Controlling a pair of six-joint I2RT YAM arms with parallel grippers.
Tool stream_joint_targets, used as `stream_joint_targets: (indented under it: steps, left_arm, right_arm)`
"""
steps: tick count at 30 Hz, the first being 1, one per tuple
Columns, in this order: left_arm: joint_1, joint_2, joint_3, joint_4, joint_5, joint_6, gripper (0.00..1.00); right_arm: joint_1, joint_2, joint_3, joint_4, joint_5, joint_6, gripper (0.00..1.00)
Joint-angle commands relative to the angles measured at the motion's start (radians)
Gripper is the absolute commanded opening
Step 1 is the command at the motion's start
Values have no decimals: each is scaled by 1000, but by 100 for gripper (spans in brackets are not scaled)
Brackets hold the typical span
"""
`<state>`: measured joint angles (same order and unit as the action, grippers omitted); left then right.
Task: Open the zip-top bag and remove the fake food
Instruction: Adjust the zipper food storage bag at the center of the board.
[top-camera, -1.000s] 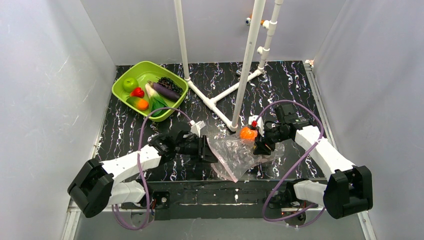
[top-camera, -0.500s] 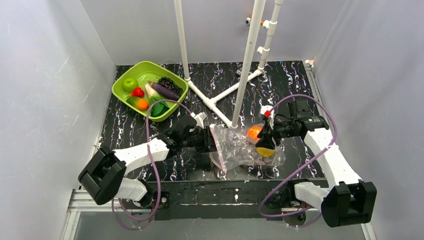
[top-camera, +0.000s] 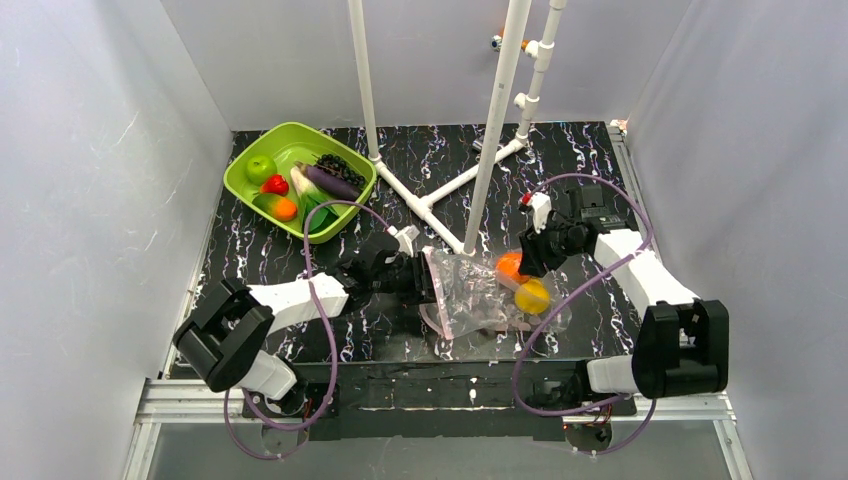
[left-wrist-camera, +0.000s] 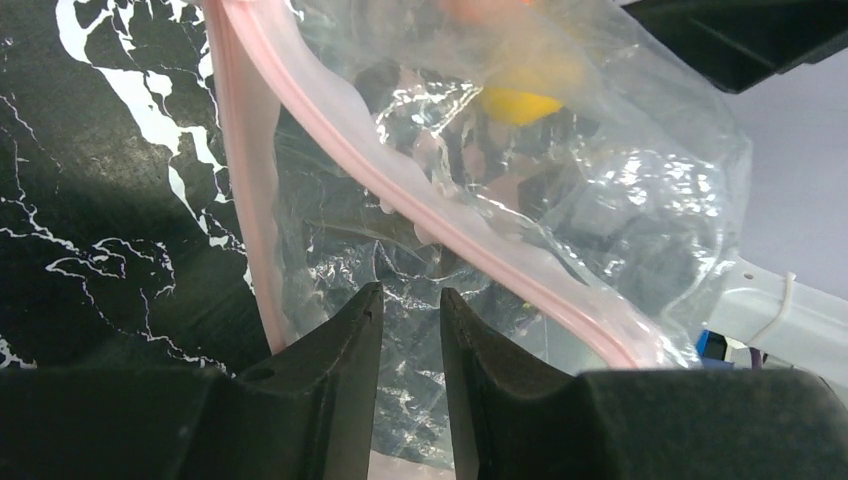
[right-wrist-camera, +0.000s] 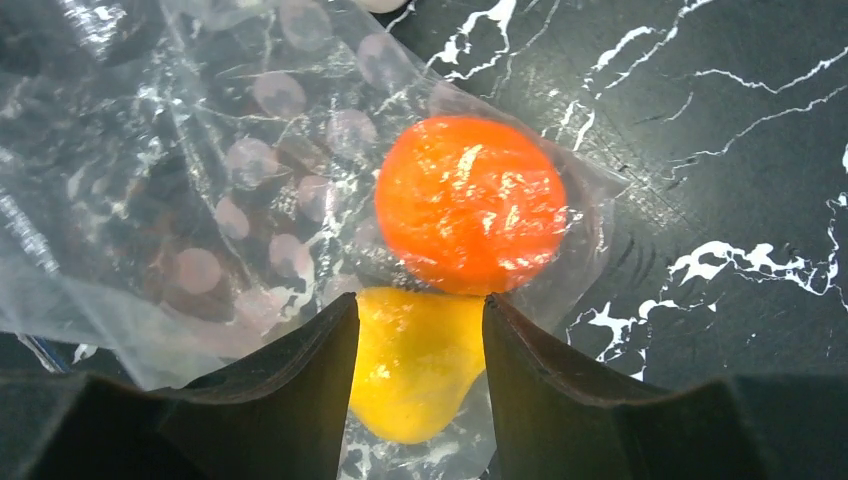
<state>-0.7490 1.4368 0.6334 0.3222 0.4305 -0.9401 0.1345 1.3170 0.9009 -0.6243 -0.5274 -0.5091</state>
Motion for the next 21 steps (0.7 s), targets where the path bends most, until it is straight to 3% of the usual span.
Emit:
stream_joint_targets:
  steps: [1,8,16,21]
  left_arm:
    - [3,25,23,45,24,4,27]
    - [3,79,52,57,40,16,34]
    - [0,102,59,140,74,1,35]
    - [-5,94,54,164,80,0,36]
  right_arm:
    - [-6,63,77,38,37,98,56]
    - [-5,218,164,-63,-97,111,56]
    - [1,320,233,-232,-252,40,49]
    - [10,245,254,-279,-285,-42,48]
